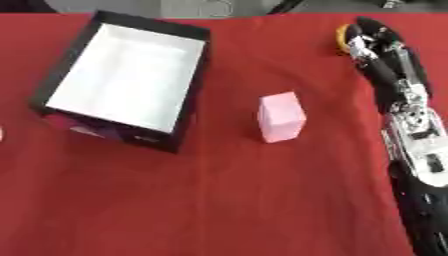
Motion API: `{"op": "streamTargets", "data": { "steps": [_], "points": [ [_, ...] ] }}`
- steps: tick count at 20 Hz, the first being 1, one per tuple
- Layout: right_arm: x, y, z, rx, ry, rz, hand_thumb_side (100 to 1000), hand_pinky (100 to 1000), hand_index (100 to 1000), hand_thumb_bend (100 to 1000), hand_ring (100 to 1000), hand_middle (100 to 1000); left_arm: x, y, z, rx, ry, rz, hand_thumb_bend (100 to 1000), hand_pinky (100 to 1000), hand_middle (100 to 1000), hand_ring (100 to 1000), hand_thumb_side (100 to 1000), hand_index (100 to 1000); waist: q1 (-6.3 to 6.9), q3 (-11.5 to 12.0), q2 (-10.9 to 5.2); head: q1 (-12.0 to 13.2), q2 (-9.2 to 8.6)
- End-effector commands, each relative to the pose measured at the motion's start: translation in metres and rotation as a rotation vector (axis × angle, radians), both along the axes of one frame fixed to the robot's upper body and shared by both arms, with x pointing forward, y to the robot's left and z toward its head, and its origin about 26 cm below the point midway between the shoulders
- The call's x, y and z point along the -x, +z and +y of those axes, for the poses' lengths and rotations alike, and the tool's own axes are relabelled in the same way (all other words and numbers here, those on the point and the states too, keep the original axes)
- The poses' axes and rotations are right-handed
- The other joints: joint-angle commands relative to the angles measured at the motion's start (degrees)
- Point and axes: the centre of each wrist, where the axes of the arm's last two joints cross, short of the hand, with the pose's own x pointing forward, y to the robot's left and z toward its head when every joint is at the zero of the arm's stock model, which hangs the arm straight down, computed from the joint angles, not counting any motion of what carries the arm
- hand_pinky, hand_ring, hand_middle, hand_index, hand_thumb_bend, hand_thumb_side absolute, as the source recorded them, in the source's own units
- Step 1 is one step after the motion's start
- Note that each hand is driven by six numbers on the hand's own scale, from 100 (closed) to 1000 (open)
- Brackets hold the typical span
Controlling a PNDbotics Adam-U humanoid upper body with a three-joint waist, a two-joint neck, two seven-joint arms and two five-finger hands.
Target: Pick up objects on the table and place them in the box.
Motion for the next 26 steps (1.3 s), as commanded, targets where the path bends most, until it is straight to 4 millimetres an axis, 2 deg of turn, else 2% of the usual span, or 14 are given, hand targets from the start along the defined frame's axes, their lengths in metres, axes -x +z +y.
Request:
{"op": "streamTargets", "data": {
  "steps": [1,15,20,21,22,26],
  "points": [
    [0.001,0.012,-0.003,0.026,-0.002,-0.03,442,1000,847,208,848,799,0.001,0.012,0.005,-0.009,0.02,-0.036,819,813,768,695,639,815,-0.46,-0.03,-1.47,0.05,-0.66],
    [-0.001,0.018,-0.003,0.024,-0.003,-0.046,433,1000,850,217,852,804,0.002,0.016,0.01,0.034,0.108,-0.064,825,812,768,691,636,811,-0.57,0.35,-1.27,0.15,-0.95],
    [-0.002,0.036,-0.009,0.065,-0.003,-0.079,415,1000,853,217,857,808,0.003,0.017,0.014,0.031,0.134,-0.068,825,813,768,692,635,811,-0.91,0.13,-1.53,-0.09,-0.45],
    [-0.002,0.041,-0.011,0.08,-0.002,-0.086,465,1000,855,226,860,811,0.003,0.016,0.015,0.031,0.139,-0.068,825,812,768,692,635,811,-0.97,0.05,-1.61,-0.16,-0.28],
    [-0.003,0.045,-0.013,0.098,0.0,-0.091,412,1000,856,219,861,813,0.003,0.016,0.016,0.03,0.144,-0.067,825,812,768,692,635,811,-1.04,-0.03,-1.69,-0.23,-0.12],
    [-0.005,0.066,-0.021,0.195,0.004,-0.108,409,1000,862,226,873,826,0.004,0.015,0.019,0.026,0.155,-0.063,828,812,768,691,634,810,-1.32,-0.32,-2.03,-0.36,0.27]
  ]
}}
